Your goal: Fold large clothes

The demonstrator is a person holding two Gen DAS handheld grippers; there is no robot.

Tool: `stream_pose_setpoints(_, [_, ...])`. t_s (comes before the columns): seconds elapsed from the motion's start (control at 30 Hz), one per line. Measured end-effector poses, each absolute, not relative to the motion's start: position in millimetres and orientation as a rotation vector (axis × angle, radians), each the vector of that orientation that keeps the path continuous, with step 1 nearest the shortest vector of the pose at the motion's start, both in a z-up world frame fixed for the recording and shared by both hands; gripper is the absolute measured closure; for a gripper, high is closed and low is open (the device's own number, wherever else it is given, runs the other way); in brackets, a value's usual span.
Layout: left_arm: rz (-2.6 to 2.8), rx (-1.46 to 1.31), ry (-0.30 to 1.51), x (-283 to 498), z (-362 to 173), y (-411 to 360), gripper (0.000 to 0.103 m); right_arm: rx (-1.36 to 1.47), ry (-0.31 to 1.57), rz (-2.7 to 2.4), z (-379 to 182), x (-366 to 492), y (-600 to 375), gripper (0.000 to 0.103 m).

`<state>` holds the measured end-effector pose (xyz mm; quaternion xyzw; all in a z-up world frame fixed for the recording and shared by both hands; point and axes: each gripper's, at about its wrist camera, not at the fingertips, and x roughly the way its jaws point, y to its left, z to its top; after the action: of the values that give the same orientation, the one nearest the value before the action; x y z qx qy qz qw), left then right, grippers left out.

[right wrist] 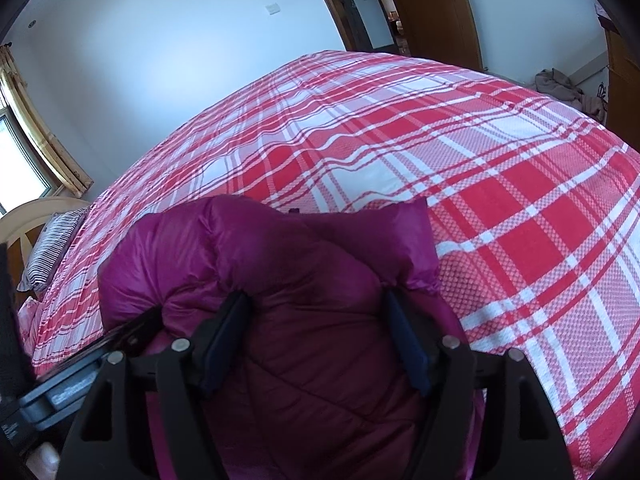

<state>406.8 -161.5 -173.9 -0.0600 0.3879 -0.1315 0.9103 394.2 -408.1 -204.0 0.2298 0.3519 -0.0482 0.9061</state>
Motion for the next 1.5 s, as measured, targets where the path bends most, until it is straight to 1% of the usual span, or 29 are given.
stream_pose_setpoints(0.07, [-0.312,-0.154,0.796,390.2,-176.7,-150.9,0.001,0.481,0.722,-0.095,-203.8,393.1,-409.1,0.029])
stream_pose_setpoints(0.17, [-0.385,-0.186,0.836,383.8,-189.7,-146.3,0.001,0.493,0.705,-0.081,-200.9,389.8,-410.1,0.029])
stream_pose_setpoints(0.27, [-0.44,-0.238,0.821,384.8,-198.4,-137.2,0.001,0.549,0.624,-0.011,-187.0,369.9,-418.3,0.025])
stream_pose_setpoints(0.33, [-0.466,-0.261,0.807,386.2,-202.6,-135.4,0.001,0.551,0.547,-0.053,-172.5,346.9,-427.1,0.02])
stream_pose_setpoints(0.37, [-0.474,-0.26,0.792,385.6,-203.4,-136.8,0.001,0.535,0.52,-0.094,-167.4,338.2,-431.3,0.013])
stream_pose_setpoints(0.4, [-0.484,-0.259,0.788,385.5,-202.8,-138.7,0.001,0.504,0.521,-0.142,-165.1,334.4,-435.3,0.008])
stream_pose_setpoints(0.47, [-0.51,-0.246,0.789,386.7,-202.4,-143.5,0.001,0.475,0.583,-0.174,-170.6,340.2,-442.6,0.009])
stream_pose_setpoints(0.57, [-0.549,-0.249,0.794,388.0,-203.7,-145.8,0.001,0.521,0.685,-0.116,-188.9,354.6,-452.3,0.022])
stream_pose_setpoints(0.6, [-0.555,-0.251,0.797,388.9,-204.0,-146.2,0.001,0.525,0.734,-0.089,-195.9,362.7,-451.3,0.023])
stream_pose_setpoints(0.63, [-0.567,-0.252,0.797,389.7,-204.3,-147.0,0.001,0.529,0.747,-0.078,-198.7,365.4,-451.3,0.024])
stream_pose_setpoints(0.67, [-0.583,-0.249,0.797,389.8,-204.4,-148.1,0.002,0.533,0.743,-0.062,-199.4,367.5,-451.7,0.027])
stream_pose_setpoints(0.7, [-0.603,-0.244,0.796,388.5,-203.5,-148.4,0.01,0.527,0.747,-0.037,-200.2,369.8,-451.1,0.036])
stream_pose_setpoints(0.77, [-0.673,-0.235,0.789,382.1,-201.7,-153.9,0.033,0.523,0.768,0.009,-202.9,374.8,-449.6,0.049])
stream_pose_setpoints(0.8, [-0.664,-0.2,0.768,376.3,-198.8,-157.2,0.037,0.527,0.777,0.026,-204.3,376.9,-450.0,0.057])
stream_pose_setpoints(0.83, [-0.662,-0.17,0.752,371.1,-195.8,-161.3,0.04,0.541,0.783,0.062,-205.1,377.4,-450.6,0.062])
stream_pose_setpoints(0.87, [-0.652,-0.142,0.735,365.7,-191.7,-164.2,0.049,0.549,0.776,0.087,-204.6,375.2,-450.4,0.072])
stream_pose_setpoints(0.9, [-0.643,-0.127,0.726,362.3,-187.7,-165.6,0.057,0.54,0.766,0.097,-202.6,371.6,-448.4,0.079])
stream_pose_setpoints(0.93, [-0.637,-0.12,0.724,358.7,-183.1,-165.6,0.061,0.53,0.759,0.098,-199.9,367.8,-446.4,0.081])
stream_pose_setpoints(0.97, [-0.637,-0.131,0.72,353.1,-176.0,-162.4,0.067,0.522,0.748,0.101,-196.5,363.7,-442.7,0.084])
stream_pose_setpoints(1.0, [-0.642,-0.138,0.712,349.7,-171.5,-158.6,0.072,0.515,0.727,0.107,-190.2,356.3,-438.3,0.085])
stream_pose_setpoints(1.1, [-0.638,-0.112,0.658,331.0,-151.8,-145.2,0.076,0.517,0.68,0.136,-174.4,340.8,-429.1,0.086])
stream_pose_setpoints(1.3, [-0.594,-0.134,0.571,290.8,-123.7,-98.5,0.078,0.5,0.608,0.237,-138.2,320.8,-391.0,0.087])
stream_pose_setpoints(1.5, [-0.527,-0.16,0.507,267.2,-108.4,-40.0,0.079,0.476,0.598,0.345,-124.0,329.2,-341.2,0.087])
